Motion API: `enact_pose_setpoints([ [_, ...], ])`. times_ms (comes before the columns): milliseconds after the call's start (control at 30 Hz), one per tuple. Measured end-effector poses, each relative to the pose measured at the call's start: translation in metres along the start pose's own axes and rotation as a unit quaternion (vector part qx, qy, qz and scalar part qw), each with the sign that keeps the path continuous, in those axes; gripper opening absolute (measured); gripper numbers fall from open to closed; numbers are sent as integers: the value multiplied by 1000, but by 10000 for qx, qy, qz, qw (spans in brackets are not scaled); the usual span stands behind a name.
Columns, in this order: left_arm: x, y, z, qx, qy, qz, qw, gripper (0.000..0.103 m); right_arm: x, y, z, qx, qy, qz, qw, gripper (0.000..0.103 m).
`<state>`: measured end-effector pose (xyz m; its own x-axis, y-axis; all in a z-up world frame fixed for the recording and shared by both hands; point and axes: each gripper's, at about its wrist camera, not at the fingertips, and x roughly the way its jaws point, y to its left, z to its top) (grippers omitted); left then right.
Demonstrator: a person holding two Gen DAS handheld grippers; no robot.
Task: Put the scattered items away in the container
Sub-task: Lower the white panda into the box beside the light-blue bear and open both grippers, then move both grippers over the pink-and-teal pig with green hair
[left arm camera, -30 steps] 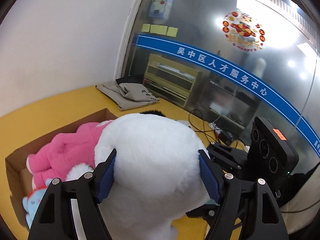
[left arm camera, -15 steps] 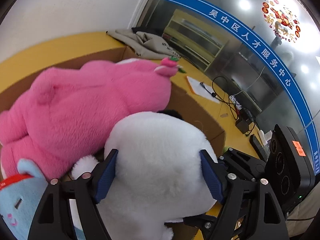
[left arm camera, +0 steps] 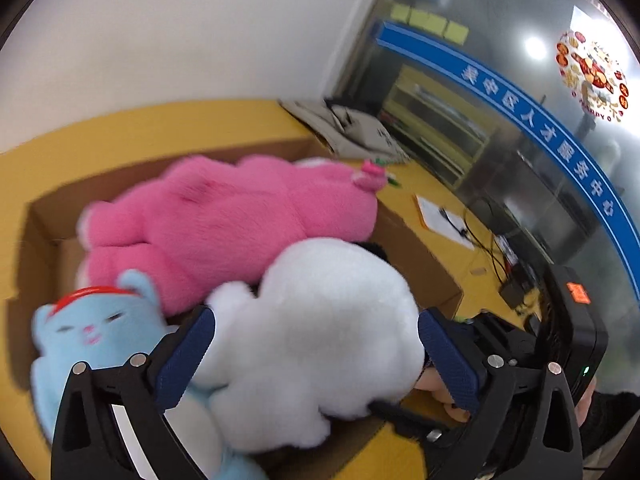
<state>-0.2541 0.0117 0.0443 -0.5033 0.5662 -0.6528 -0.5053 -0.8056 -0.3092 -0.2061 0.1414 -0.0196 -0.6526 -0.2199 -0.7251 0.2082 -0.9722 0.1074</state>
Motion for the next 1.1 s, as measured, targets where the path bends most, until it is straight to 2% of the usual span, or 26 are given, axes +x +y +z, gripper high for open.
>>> enact_pose_setpoints([
  [33, -12, -4, -4, 20, -132, 131, 9998, 103, -10, 4, 1, -48, -153, -79, 9998, 102],
  [100, -40, -13, -17, -14, -419, 543, 9976, 103, -25, 4, 3, -56, -299, -177, 9994, 102],
  [200, -67, -21, -38, -185, -668, 907, 9935, 103, -34, -3, 5, -11, -362, -209, 9991, 102],
  [400, -100, -36, -81, -622, -993, 1240, 9853, 103, -56, 4, 3, -269, -509, -296, 9979, 102],
  [633, -115, -64, -96, -753, -1239, 1221, 9819, 103, -90, 14, -3, -611, -743, -459, 9943, 102],
  [1100, -117, -82, -103, -735, -1140, 1159, 9840, 103, -105, 3, -13, -437, -741, -575, 9946, 102],
])
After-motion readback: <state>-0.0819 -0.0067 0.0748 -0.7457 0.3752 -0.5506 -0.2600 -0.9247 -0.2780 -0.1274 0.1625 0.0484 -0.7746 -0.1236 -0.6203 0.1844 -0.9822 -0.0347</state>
